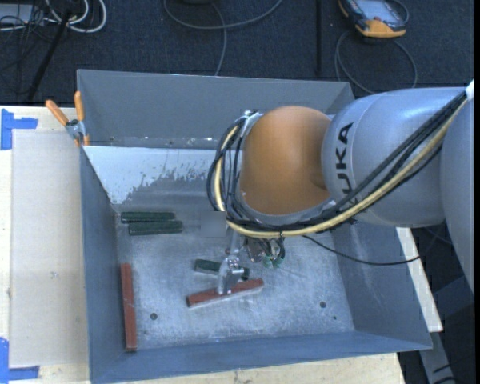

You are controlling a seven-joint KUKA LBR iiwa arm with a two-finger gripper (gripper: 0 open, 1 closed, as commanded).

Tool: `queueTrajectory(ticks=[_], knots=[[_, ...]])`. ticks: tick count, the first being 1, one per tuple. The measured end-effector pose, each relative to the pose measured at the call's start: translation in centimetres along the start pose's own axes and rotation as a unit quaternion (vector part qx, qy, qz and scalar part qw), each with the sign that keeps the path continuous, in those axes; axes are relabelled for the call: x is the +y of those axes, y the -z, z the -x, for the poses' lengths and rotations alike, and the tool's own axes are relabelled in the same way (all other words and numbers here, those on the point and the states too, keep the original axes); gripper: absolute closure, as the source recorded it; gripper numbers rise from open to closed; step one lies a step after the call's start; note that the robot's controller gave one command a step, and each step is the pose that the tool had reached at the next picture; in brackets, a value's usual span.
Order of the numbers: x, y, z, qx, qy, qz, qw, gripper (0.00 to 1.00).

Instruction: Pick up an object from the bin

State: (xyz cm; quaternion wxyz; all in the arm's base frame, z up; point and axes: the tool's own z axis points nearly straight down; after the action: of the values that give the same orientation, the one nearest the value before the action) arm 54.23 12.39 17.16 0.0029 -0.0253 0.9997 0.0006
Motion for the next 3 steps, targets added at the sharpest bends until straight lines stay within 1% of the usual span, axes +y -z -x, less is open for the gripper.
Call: queueTrajectory(ticks=[1, 3], knots=[[-3.30, -9.41, -0.87, 0.0008, 0.042, 0.001, 0.9991, 1.00], [-3.29, -9.34, -0.88, 0.0011, 0.042, 0.001, 0.9991, 1.00]])
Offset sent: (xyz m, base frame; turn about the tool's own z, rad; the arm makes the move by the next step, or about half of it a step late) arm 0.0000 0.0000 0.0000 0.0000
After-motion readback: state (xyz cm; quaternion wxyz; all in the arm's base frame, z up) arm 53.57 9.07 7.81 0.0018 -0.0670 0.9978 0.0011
